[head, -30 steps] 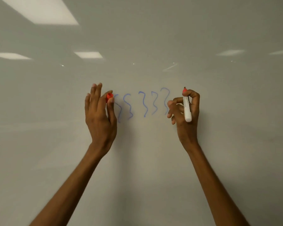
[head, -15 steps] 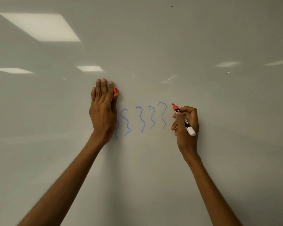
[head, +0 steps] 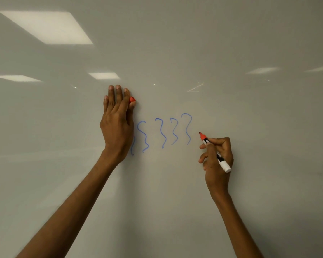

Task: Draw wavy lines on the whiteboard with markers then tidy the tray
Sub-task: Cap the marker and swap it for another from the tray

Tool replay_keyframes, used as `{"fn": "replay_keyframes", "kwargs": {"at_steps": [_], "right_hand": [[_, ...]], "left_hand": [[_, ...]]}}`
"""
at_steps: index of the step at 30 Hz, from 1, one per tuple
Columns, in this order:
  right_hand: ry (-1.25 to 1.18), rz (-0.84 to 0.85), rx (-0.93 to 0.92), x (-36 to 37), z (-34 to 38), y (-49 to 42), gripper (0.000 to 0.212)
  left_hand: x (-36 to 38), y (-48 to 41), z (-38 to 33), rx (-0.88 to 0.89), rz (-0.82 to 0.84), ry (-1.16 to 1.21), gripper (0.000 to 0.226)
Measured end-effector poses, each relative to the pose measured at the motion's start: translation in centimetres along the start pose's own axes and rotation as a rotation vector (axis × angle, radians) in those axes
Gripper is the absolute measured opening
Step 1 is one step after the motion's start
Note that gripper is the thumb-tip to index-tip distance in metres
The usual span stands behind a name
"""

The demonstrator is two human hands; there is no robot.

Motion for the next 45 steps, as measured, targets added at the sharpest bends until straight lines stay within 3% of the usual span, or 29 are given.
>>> {"fn": "replay_keyframes", "kwargs": {"at_steps": [7, 12, 14, 16, 19, 23, 30, 35, 42, 45], "right_hand": [[-0.041, -0.067, -0.048, -0.3, 2.2, -2.9, 0.005], [0.051, 0.012, -0.048, 0.5, 2.6, -4.2, 0.008], [0.012, -0.051, -0.018, -0.5, 2.1, -3.5, 0.004], [-0.011, -0.095, -0.012, -1.3, 1.5, -2.6, 0.008], [0.062, -0.026, -0.003, -1.3, 0.8, -1.0, 0.02], [0.024, -0.08, 0.017, -1.8, 1.5, -1.3, 0.008], [-0.004, -0.098, 0.003, -1.1, 2.5, -3.4, 0.007], [-0.058, -0.18, 0.112, -2.5, 0.0, -0.2, 0.014], [-0.078, -0.059, 0.153, -0.1, 2.2, 1.7, 0.008], [-0.14, 0.084, 0.143, 2.1, 4.6, 2.3, 0.013]], "left_hand": [[-0.2, 0.1, -0.2, -0.013, 0.012, 0.018, 0.041], [-0.3, 0.1, 0.0, -0.007, 0.025, 0.021, 0.041], [-0.4, 0.1, 0.0, -0.004, 0.026, 0.02, 0.041], [-0.3, 0.2, 0.0, -0.005, 0.029, 0.025, 0.042], [-0.3, 0.2, -0.2, -0.016, 0.031, 0.045, 0.042], [-0.4, 0.2, -0.2, -0.022, 0.04, 0.063, 0.042], [-0.8, 0.1, 0.1, 0.009, 0.092, 0.074, 0.042], [-0.9, 0.0, 0.3, 0.007, 0.112, 0.097, 0.042], [-1.2, 0.0, 0.0, -0.036, 0.147, 0.2, 0.039], [-2.2, 1.2, 0.1, -0.052, 0.153, 0.35, 0.033]]}}
Point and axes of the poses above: each hand's wrist, its own y-axis away from the middle knuckle, its own x-axis out of the palm, z = x × y, the point moved 3 cm from there along -y, towards the middle knuckle, and after that the axes turned 1 degree about y, right-handed, at the moved point
